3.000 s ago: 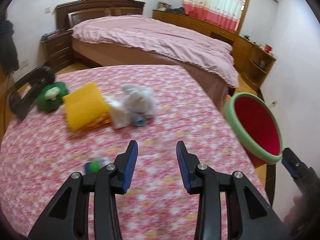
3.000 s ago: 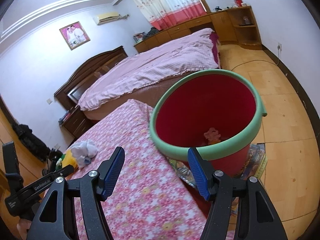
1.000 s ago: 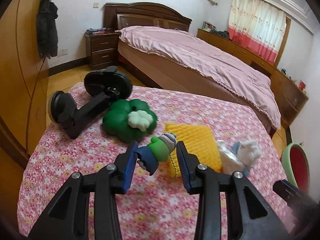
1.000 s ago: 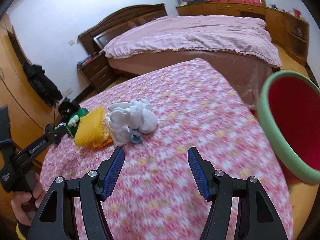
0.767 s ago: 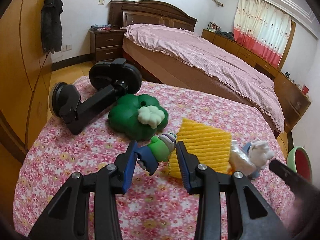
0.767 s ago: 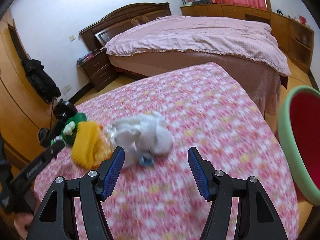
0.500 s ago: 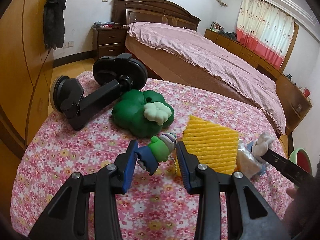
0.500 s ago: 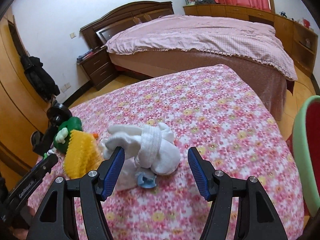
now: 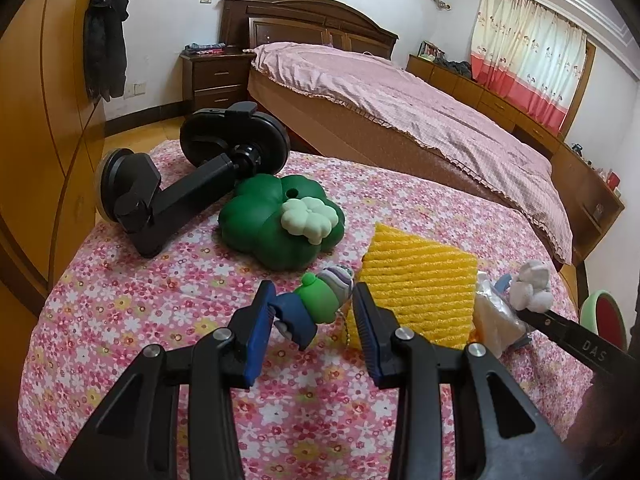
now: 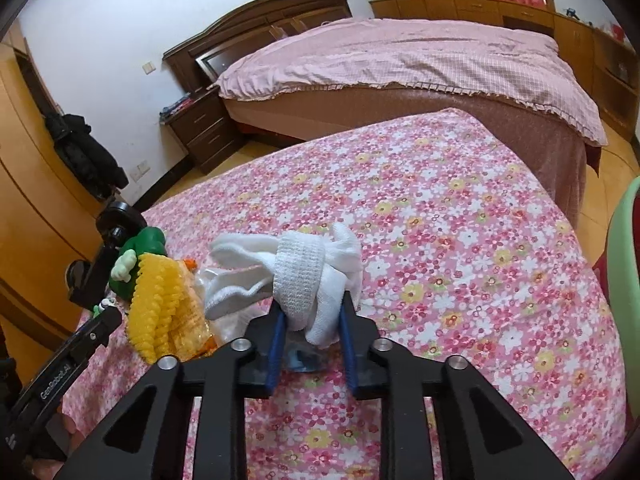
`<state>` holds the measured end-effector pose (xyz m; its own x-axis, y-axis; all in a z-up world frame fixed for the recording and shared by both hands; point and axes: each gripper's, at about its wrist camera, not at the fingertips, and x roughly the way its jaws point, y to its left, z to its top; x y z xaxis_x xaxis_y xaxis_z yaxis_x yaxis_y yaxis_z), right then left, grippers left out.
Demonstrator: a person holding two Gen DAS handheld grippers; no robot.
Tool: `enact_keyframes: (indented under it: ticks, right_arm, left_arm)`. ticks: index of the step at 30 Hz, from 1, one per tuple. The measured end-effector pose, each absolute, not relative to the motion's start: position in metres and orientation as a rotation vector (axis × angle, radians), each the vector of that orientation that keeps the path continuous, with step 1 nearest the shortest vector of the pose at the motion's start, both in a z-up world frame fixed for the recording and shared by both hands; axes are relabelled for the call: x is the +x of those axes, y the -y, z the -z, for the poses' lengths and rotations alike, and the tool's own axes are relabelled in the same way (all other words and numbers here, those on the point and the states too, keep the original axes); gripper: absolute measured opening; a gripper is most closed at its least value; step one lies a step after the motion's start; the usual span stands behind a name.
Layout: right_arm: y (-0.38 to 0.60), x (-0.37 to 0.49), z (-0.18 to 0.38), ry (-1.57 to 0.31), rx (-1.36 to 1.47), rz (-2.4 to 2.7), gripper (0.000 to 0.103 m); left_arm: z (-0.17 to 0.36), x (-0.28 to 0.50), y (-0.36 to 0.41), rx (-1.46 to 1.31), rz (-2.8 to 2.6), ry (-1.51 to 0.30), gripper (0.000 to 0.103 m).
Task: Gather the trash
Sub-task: 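Carry the toy figure and white glove over the red bucket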
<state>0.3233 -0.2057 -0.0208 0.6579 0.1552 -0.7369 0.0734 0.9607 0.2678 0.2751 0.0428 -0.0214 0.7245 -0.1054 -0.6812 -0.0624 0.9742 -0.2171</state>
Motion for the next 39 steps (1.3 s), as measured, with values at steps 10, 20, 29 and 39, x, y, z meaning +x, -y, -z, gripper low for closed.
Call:
enact_keyframes:
  ticks: [10,20,29,39]
  right_arm:
    - [0.215,0.29,-0.008,-0.767,0.342,-0.053,0.022]
    - [0.234,0.239,-0.033,-0.694,0.384,-0.03,0.022]
    - [0.258,0.192,-0.051,-0.634,0.393,0.04,0.022]
    - [0.291,0.143,-0.058,-0.586,0.426,0.148,0.022]
  left_arm:
    - [0.015,0.267,-0.045,-0.247,0.042,-0.732,0.04]
    - [0.005,0.259,-0.038,-0.249,0.096,-0.677,0.04]
    - [-0.002,0.251,-0.024,-0.221,0.141,-0.648,0.04]
    - [-0.022,0.233,0.001,-0.191,0.208,-0.634,0.04]
